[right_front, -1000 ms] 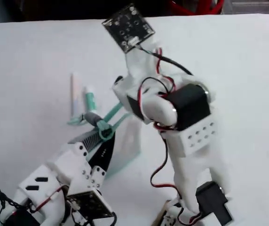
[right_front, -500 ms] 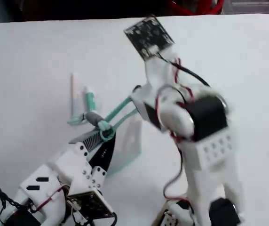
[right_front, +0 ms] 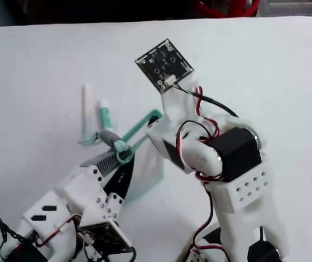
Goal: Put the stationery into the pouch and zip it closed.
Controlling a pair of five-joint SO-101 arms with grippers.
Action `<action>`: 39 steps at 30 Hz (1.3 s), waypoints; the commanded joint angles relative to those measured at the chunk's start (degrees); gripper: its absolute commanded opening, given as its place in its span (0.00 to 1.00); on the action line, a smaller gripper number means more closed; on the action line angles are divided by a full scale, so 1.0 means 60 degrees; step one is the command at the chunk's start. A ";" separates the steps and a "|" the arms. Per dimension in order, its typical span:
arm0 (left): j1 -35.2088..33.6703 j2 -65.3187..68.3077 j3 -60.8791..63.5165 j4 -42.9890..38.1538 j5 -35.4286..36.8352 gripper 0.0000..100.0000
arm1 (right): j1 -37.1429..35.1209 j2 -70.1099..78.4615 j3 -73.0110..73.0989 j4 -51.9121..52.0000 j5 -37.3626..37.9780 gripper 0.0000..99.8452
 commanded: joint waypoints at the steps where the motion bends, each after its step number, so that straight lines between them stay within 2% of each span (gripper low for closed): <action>1: -0.0007 0.0066 0.0908 0.0469 0.0000 0.02 | 0.0066 0.0462 -0.0029 0.0095 -0.0015 0.26; 8: -0.0022 0.0066 0.0908 0.0396 0.0000 0.02 | 0.0066 0.1985 -0.0059 0.0095 -0.0015 0.26; 13: -0.0022 0.0066 0.0908 0.0454 0.0000 0.02 | 0.0066 0.1941 -0.0088 0.0110 0.0029 0.25; 15: -0.0022 0.0066 0.0908 0.0425 0.0000 0.02 | 0.0066 0.1839 -0.0044 0.0110 0.0044 0.20; 19: -0.0022 0.0066 0.0894 0.0366 0.0000 0.03 | 0.0095 0.1619 -0.0029 0.0110 0.0059 0.01; 21: -0.0037 0.0066 0.0894 0.0132 0.0000 0.03 | 0.0300 0.1399 -0.0088 0.0110 0.0059 0.04; 23: -0.0139 0.0066 0.0777 -0.0015 0.0000 0.03 | 0.0520 0.1121 -0.0190 0.0095 0.0059 0.01; 26: -0.0564 0.0066 0.0117 -0.0029 0.0352 0.09 | 0.1136 0.0799 -0.0410 0.0095 0.0059 0.02; 30: -0.1546 0.0066 -0.1216 -0.0029 0.2681 0.25 | 0.2205 0.0886 -0.0513 0.0066 0.0059 0.02; 32: -0.2190 0.0066 -0.1832 -0.0029 0.3487 0.29 | 0.2645 0.1033 -0.0513 -0.0110 0.0059 0.02; 39: -0.4066 0.0066 -0.2637 -0.0029 0.3560 0.29 | 0.3714 0.1092 -0.0513 -0.1385 -0.0044 0.02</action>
